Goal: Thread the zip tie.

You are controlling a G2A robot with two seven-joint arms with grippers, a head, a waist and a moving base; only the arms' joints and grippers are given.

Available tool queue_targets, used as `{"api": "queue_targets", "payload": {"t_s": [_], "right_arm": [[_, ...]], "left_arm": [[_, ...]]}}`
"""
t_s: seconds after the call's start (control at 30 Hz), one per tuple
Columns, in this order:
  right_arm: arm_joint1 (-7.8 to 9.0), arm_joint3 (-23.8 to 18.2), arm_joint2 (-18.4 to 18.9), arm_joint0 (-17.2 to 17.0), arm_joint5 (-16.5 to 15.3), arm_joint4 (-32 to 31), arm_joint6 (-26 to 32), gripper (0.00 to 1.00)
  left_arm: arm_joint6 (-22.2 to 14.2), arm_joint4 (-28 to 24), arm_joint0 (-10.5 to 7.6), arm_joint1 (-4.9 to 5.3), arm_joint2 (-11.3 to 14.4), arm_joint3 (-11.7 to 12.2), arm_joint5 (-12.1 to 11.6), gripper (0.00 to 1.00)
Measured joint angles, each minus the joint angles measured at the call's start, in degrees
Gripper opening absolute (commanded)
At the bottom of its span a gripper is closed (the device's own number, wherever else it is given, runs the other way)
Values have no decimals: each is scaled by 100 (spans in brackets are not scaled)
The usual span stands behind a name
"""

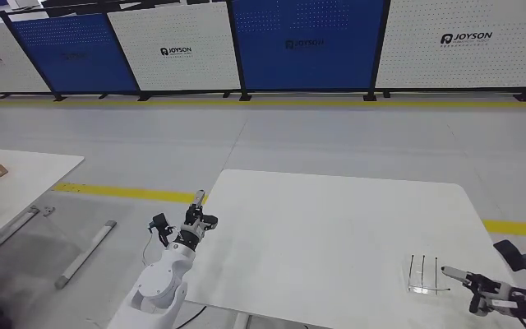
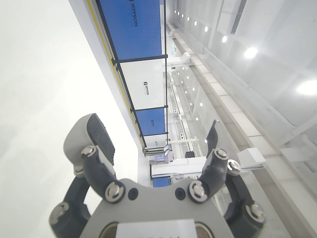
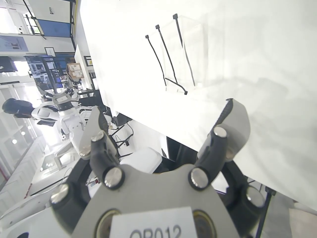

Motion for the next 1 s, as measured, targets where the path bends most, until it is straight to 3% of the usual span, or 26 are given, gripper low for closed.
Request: {"api": "queue_targets", "payload": {"t_s": [0.1,0.2,0.33,0.63,0.8,0.83,0.87,1.0], "right_arm": [[73,-61,-173,95,68,-237,0,100],[230,-11,-575,333,263,-628,0,100],[449,255,-1148,707,360,-582,0,100],[448,252,-1147,700,348,-583,-8,100],[466,282,-1026,578,-86,-329,-103,100],[478,272,-994,552,-118,-319,-84,84],[486,259,-983,542,-100,-346,-80,49],[511,241,-1052,579,39,-450,-10,33]], "left_arm": [[0,0,0,0,0,0,0,100],[0,0,0,0,0,0,0,100],[0,0,0,0,0,0,0,100],[0,0,0,0,0,0,0,100],[0,0,0,0,0,0,0,100],[0,0,0,0,0,0,0,100],[0,0,0,0,0,0,0,100],[0,0,0,0,0,0,0,100]]}}
